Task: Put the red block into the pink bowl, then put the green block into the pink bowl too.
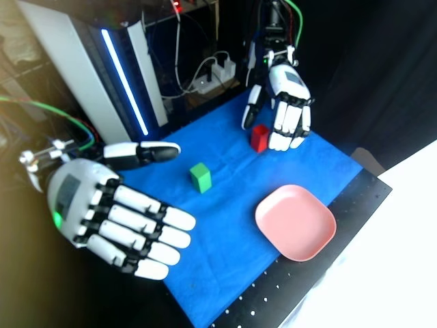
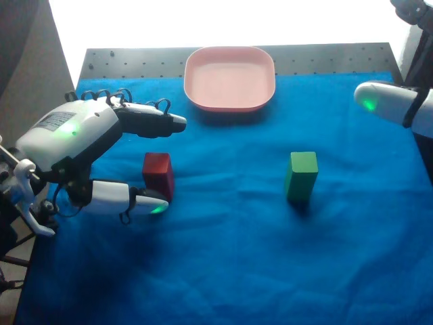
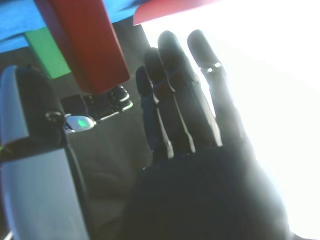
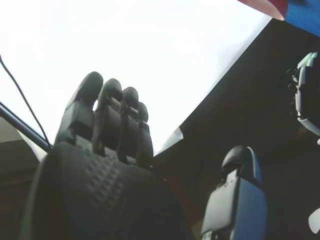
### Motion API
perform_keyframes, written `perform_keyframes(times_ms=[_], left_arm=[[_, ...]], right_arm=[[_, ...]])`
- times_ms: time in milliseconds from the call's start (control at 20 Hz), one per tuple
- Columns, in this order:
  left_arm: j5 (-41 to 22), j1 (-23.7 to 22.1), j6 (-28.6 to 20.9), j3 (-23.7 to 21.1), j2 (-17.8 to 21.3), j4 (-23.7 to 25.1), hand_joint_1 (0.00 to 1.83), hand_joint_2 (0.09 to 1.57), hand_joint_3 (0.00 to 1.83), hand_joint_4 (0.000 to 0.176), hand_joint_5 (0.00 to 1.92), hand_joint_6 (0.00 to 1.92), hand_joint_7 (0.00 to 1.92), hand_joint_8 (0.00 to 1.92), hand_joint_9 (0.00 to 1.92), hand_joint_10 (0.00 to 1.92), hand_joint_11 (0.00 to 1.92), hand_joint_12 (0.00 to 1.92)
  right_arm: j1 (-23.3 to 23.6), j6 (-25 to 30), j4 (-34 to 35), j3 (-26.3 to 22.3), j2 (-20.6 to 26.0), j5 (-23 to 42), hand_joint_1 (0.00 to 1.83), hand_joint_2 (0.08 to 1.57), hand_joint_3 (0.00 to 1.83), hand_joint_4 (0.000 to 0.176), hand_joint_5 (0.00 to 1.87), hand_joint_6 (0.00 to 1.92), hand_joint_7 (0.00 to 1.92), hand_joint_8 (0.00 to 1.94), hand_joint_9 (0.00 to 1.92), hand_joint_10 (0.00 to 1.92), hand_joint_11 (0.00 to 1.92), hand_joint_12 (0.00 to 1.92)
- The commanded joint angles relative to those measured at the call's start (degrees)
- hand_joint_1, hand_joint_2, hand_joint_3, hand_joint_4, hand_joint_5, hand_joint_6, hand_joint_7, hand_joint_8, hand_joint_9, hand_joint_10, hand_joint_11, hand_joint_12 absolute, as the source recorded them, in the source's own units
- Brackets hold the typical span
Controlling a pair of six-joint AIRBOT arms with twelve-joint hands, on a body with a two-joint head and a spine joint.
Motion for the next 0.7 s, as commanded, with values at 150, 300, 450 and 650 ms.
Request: perform_keyframes(times_ms=[150, 300, 450, 650], left_arm=[[-4.26, -0.53, -0.66, 0.16, -1.1, 0.66, 1.11, 0.78, 0.0, 0.0, 0.73, 0.0, 0.85, 0.01, 0.83, 0.01, 0.17, 1.23], [-3.94, -0.67, -0.66, 0.16, -1.21, 1.13, 1.13, 0.79, 0.0, 0.0, 0.77, 0.01, 0.88, 0.01, 0.87, 0.02, 0.3, 1.28], [-3.48, -0.89, -0.65, 0.2, -1.35, 1.57, 1.16, 0.8, 0.0, 0.0, 0.82, 0.02, 0.95, 0.02, 0.93, 0.03, 0.4, 1.19], [-2.48, -1.39, -0.62, 0.5, -1.82, 2.1, 1.18, 0.83, 0.0, 0.0, 0.88, 0.01, 1.02, 0.01, 1.05, 0.04, 0.58, 1.12]], right_arm=[[0.39, 0.64, -1.19, 0.34, 0.06, 6.88, 0.48, 0.81, 0.0, 0.0, 0.27, 0.0, 0.38, 0.0, 0.33, 0.0, 0.0, 0.64], [0.39, 0.64, -1.19, 0.34, 0.05, 6.88, 0.49, 0.81, 0.0, 0.014, 0.29, 0.01, 0.38, 0.0, 0.33, 0.0, 0.0, 0.63], [0.39, 0.64, -1.19, 0.33, 0.05, 6.88, 0.5, 0.82, 0.01, 0.008, 0.28, 0.0, 0.38, 0.0, 0.34, 0.0, 0.02, 0.6], [0.39, 0.67, -1.21, 0.32, 0.05, 6.88, 0.52, 0.81, 0.0, 0.014, 0.3, 0.01, 0.39, 0.01, 0.35, 0.01, 0.03, 0.61]])
